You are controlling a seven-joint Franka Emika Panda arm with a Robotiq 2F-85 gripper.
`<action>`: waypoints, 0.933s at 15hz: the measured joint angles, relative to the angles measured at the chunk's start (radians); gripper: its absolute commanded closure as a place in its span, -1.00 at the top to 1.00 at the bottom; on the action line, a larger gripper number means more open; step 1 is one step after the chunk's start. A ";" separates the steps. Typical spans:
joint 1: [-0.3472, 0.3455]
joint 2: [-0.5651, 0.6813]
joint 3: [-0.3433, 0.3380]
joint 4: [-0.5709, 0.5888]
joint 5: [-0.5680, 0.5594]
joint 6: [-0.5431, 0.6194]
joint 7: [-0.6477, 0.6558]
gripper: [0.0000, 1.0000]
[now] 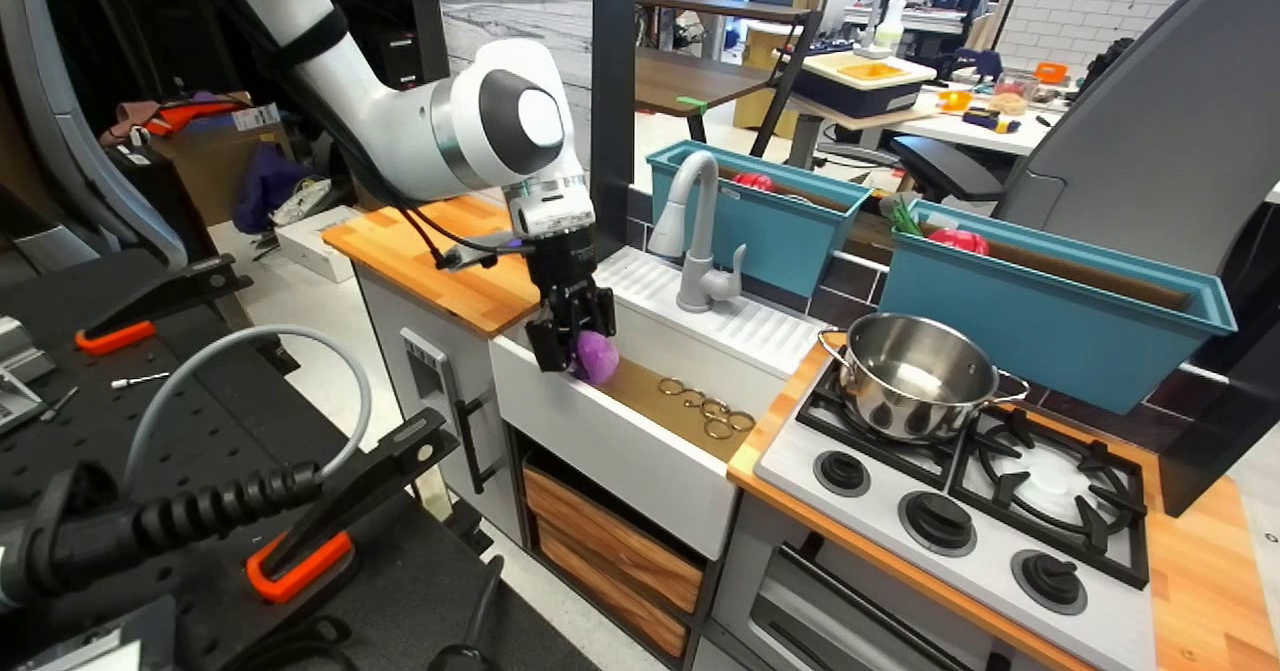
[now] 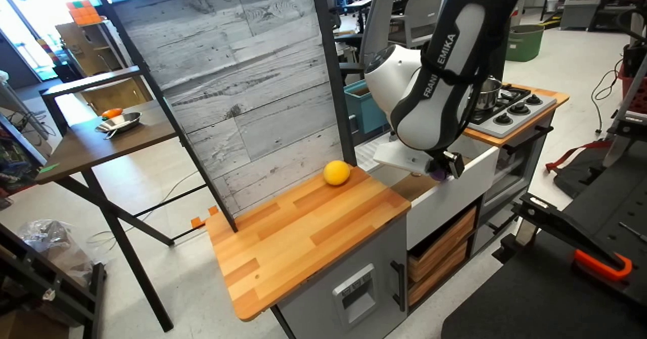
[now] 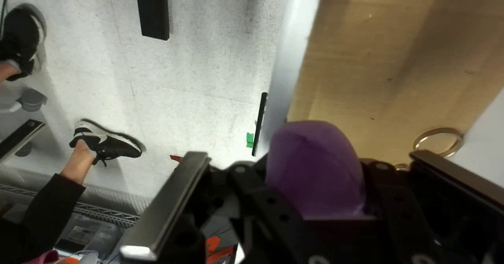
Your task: Pick the purple object and put it in the sink
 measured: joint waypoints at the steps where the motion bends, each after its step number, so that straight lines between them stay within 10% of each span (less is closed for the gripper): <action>1: -0.006 0.024 0.000 0.033 0.001 -0.008 0.004 -0.89; 13: -0.023 0.257 0.011 0.435 0.008 -0.283 0.016 -0.89; 14: -0.023 0.272 0.013 0.464 0.008 -0.311 0.016 -0.08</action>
